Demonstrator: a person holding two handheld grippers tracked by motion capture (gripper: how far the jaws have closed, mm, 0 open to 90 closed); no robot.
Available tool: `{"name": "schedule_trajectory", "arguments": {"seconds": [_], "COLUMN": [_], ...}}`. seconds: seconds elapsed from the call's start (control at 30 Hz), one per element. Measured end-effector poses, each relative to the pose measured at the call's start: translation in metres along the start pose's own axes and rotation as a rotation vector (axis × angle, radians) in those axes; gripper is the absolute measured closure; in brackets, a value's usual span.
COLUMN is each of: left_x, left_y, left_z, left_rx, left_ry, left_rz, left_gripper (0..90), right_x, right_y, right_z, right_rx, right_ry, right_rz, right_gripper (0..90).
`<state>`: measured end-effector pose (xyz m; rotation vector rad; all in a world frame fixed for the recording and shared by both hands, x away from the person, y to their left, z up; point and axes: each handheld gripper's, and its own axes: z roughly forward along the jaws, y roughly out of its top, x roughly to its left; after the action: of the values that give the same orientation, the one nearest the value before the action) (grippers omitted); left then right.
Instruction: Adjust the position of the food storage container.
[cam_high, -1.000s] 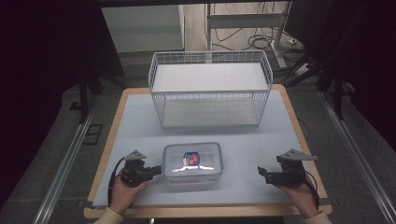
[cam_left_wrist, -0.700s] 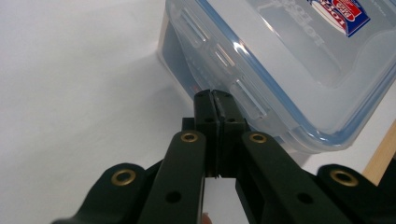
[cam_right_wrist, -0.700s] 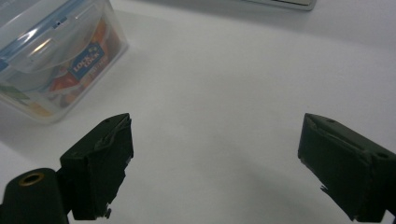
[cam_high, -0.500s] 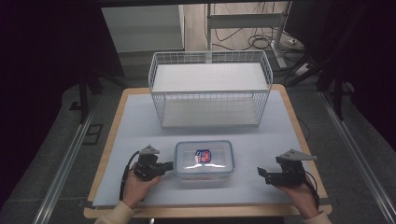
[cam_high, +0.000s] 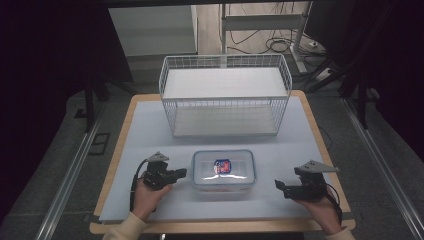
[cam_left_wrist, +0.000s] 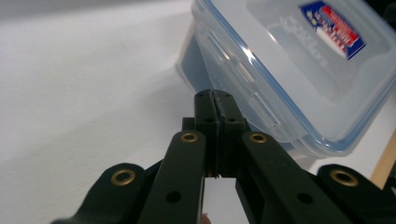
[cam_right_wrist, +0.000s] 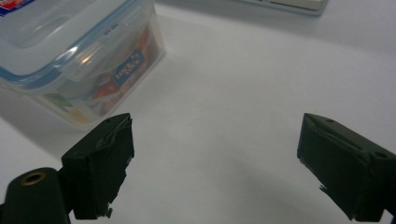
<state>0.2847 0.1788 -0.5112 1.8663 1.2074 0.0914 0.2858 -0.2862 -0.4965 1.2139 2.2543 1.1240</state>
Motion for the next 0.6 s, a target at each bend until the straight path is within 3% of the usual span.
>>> {"name": "schedule_trajectory", "arguments": {"seconds": [0.13,0.23,0.33,0.4,0.47,0.6], "left_x": [0.002,0.003,0.004,0.004,0.004,0.004], "left_y": [-0.003,-0.003,-0.003,-0.003,-0.002,0.000], "left_z": [-0.011,-0.014,-0.012,-0.013,-0.015,-0.017], "left_rx": [-0.022,-0.035,-0.044,-0.049,-0.060,-0.064], "left_ry": [0.003,0.031,0.067,0.070,0.050,-0.001], "left_rz": [-0.010,-0.012,-0.028,-0.038,-0.052,-0.076], "left_gripper": [89.2,85.9,70.5,60.4,47.9,33.7], "right_x": [0.000,0.000,0.001,0.001,0.001,0.002], "right_y": [0.000,0.000,0.000,0.000,0.000,0.002], "right_z": [0.000,0.001,0.001,0.001,0.001,0.000], "right_rx": [-0.005,-0.003,0.004,-0.005,-0.017,-0.033], "right_ry": [0.011,0.016,0.029,0.040,0.055,0.086], "right_rz": [-0.006,-0.006,-0.007,-0.014,-0.013,0.004], "right_gripper": [10.5,10.3,10.2,9.5,8.8,8.4]}}
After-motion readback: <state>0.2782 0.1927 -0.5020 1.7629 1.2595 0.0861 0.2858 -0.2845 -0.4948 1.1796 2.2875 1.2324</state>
